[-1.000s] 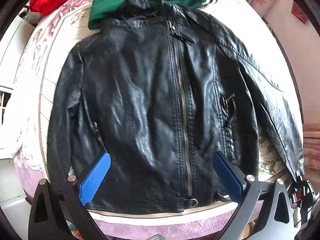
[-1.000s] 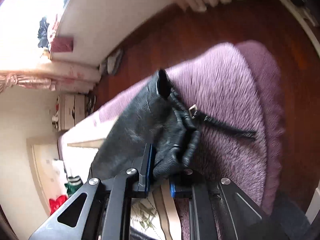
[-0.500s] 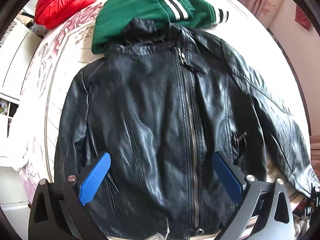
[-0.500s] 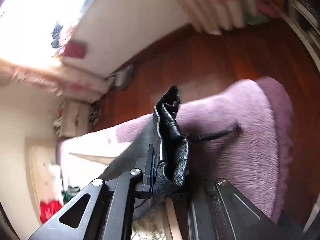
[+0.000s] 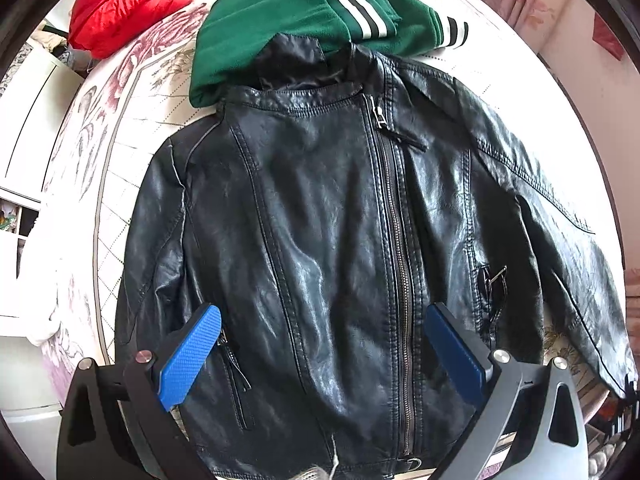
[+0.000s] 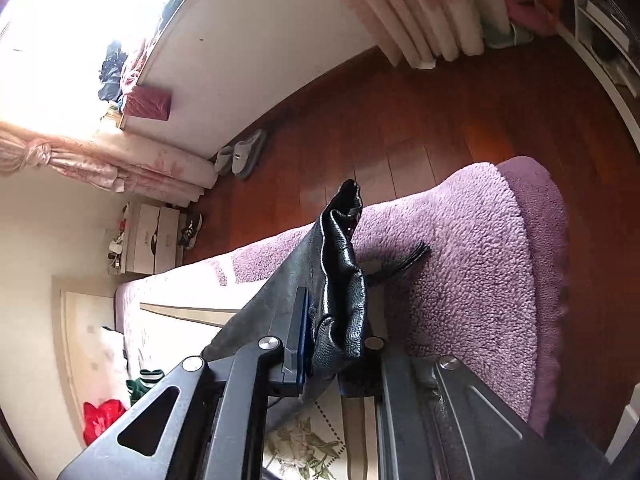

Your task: Fold large clothes

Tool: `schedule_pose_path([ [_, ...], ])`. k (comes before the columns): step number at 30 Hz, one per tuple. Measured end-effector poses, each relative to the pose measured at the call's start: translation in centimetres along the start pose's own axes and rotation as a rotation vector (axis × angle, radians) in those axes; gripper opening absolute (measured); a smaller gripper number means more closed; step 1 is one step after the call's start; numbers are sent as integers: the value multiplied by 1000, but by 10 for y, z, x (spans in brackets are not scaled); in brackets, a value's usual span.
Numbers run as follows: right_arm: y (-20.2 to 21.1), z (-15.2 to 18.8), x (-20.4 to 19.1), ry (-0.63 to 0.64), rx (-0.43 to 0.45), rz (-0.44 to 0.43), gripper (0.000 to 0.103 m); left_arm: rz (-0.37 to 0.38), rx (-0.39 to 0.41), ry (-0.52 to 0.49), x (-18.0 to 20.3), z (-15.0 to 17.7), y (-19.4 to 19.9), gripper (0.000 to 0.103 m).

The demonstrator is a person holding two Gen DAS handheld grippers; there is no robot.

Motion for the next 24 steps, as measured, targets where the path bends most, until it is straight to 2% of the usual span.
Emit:
schedule_pose_path([
  [3, 2, 0, -19, 60, 52, 12, 13, -6, 4, -13, 1, -1, -2, 103],
  [5, -5, 1, -35, 94, 29, -42, 13, -9, 11, -21, 1, -3, -3, 103],
  [6, -15, 6, -42, 97, -16, -94, 16, -11, 12, -25, 1, -4, -3, 103],
  [7, -28, 12, -46, 84, -79, -140, 28, -10, 12, -28, 2, -5, -4, 103],
  [8, -45, 18, -45, 66, -138, -160, 37, -8, 11, -29, 2, -6, -5, 103],
  [9, -60, 26, -42, 47, -188, -166, 51, -5, 8, -27, 3, -7, -7, 103],
  [11, -82, 39, -38, -12, -244, -184, 54, -2, 5, -25, 3, -9, -9, 103],
  [12, -87, 43, -39, -27, -230, -206, 54, -9, 10, -28, 2, -11, -10, 103],
  [14, -88, 42, -45, 5, -189, -212, 45, -26, 20, -29, -2, -14, -12, 103],
  [15, -88, 42, -45, 15, -182, -194, 10, -31, 23, -27, -4, -15, -13, 103],
  [16, -87, 40, -45, 7, -169, -173, 5, -33, 21, -23, -7, -16, -14, 103],
  [18, -78, 36, -50, 10, -134, -150, 5, -31, 15, -6, -14, -17, -17, 103],
  [20, -56, 33, -73, 47, -102, -162, 5, -14, 3, 19, -23, -16, -22, 103],
  [23, -18, 36, -126, 177, -77, -215, 5, -38, -2, 39, -42, -9, -30, 103],
  [24, 0, 43, -157, 250, -80, -239, 5, -45, -7, 51, -51, -4, -32, 103],
])
Point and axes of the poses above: each gripper's, at about its wrist camera, not at the fingertips, and y roughly against the way its jaws point, x to its right, z to its underside, the point moved 7 cm from there along -y, roughly the way its jaws point, and after that the axes turned 7 degrees about x, right-handed, at the moved point
